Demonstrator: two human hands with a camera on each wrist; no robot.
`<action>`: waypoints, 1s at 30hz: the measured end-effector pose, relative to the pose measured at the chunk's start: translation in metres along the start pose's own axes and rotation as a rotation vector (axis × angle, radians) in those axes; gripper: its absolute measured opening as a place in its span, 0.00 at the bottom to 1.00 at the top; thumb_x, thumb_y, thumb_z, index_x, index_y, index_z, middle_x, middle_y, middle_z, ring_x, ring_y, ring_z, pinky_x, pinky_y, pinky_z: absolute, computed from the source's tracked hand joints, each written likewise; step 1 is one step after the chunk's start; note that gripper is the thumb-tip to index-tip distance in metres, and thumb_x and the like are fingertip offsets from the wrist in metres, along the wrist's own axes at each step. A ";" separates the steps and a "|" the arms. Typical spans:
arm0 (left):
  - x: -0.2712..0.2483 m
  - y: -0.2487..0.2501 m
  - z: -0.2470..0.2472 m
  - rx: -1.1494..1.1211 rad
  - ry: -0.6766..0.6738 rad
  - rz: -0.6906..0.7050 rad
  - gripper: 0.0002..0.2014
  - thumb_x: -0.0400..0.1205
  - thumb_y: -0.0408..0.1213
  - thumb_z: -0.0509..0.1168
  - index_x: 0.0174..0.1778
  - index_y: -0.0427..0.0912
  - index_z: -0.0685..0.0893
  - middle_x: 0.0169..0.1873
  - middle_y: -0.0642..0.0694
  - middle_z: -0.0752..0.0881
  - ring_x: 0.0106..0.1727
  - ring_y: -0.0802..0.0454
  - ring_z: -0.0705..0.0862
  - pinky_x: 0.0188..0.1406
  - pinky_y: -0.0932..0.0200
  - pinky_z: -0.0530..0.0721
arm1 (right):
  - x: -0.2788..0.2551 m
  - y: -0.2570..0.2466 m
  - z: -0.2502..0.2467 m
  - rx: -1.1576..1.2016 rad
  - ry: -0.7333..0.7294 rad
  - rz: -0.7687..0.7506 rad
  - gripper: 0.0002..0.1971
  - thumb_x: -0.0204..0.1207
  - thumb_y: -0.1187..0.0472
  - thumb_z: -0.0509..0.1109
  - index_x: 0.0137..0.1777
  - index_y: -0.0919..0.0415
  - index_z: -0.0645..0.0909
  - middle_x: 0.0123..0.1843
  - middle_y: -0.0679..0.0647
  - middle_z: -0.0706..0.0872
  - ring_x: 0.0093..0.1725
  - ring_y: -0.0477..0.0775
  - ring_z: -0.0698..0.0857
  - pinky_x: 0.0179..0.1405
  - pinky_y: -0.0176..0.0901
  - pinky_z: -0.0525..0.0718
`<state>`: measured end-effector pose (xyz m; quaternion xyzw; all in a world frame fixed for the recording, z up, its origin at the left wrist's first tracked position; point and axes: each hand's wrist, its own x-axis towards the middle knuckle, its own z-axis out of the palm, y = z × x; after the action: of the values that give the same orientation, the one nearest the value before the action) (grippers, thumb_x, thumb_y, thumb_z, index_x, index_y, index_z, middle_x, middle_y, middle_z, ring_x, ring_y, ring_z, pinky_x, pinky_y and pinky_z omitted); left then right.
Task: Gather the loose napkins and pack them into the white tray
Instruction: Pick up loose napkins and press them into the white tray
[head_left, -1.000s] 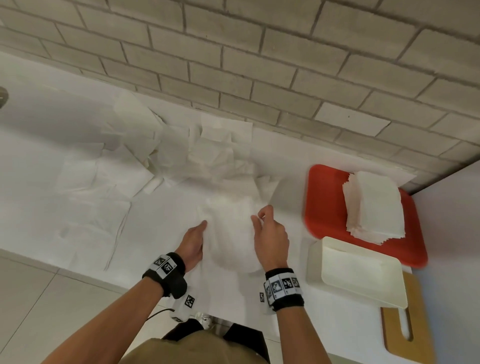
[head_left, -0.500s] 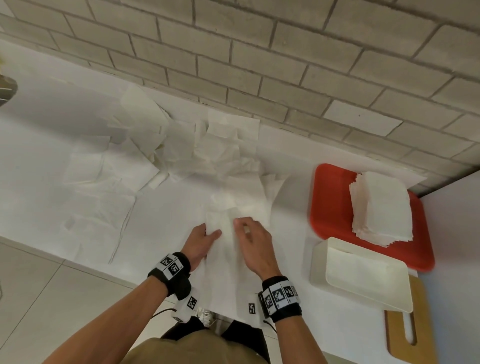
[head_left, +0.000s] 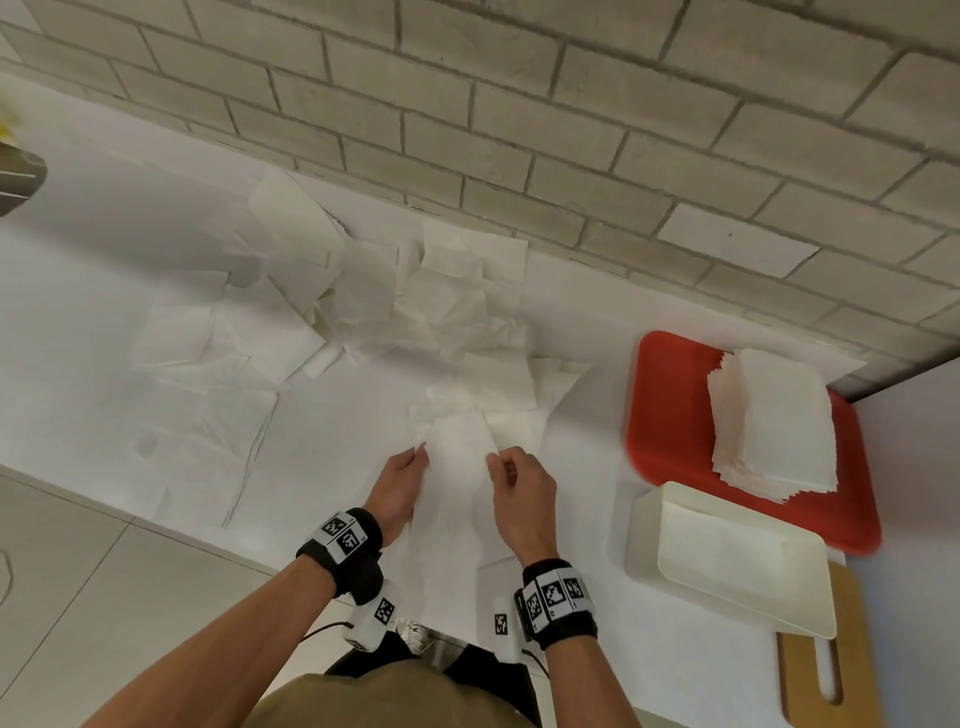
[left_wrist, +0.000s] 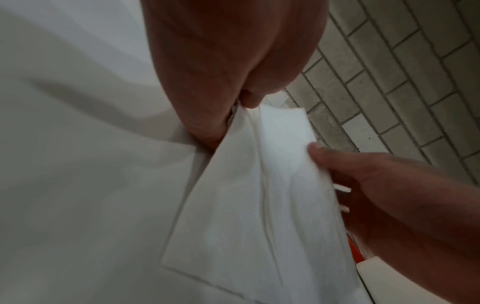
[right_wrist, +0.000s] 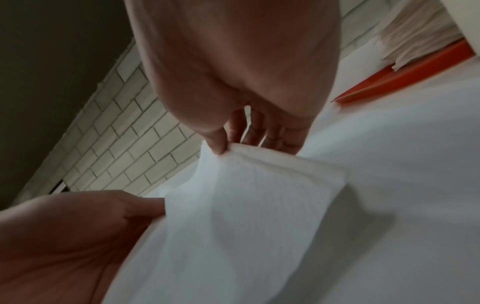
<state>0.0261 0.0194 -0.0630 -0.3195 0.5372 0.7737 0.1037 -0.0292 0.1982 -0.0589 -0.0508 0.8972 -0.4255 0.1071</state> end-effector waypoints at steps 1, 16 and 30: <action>0.000 0.000 0.000 -0.018 -0.005 -0.011 0.22 0.97 0.50 0.54 0.68 0.40 0.89 0.61 0.40 0.95 0.62 0.40 0.94 0.66 0.38 0.90 | -0.003 -0.005 -0.003 0.055 0.024 -0.025 0.11 0.93 0.51 0.68 0.47 0.51 0.84 0.40 0.44 0.87 0.40 0.42 0.84 0.42 0.32 0.79; -0.005 0.003 0.006 0.142 -0.016 0.126 0.18 0.93 0.53 0.63 0.69 0.44 0.88 0.60 0.46 0.95 0.66 0.42 0.92 0.70 0.35 0.88 | -0.013 -0.021 0.011 -0.105 0.002 0.082 0.10 0.92 0.46 0.66 0.64 0.49 0.74 0.52 0.44 0.86 0.51 0.49 0.86 0.50 0.48 0.85; -0.017 0.040 0.015 -0.078 -0.059 0.177 0.22 0.97 0.50 0.55 0.73 0.40 0.86 0.66 0.38 0.92 0.71 0.36 0.89 0.73 0.39 0.85 | 0.003 -0.030 -0.043 0.307 -0.188 -0.088 0.11 0.83 0.51 0.82 0.43 0.47 0.83 0.44 0.36 0.93 0.47 0.40 0.91 0.51 0.35 0.87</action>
<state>0.0135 0.0195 -0.0189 -0.2517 0.5294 0.8093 0.0383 -0.0423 0.2114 -0.0094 -0.1127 0.8047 -0.5549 0.1783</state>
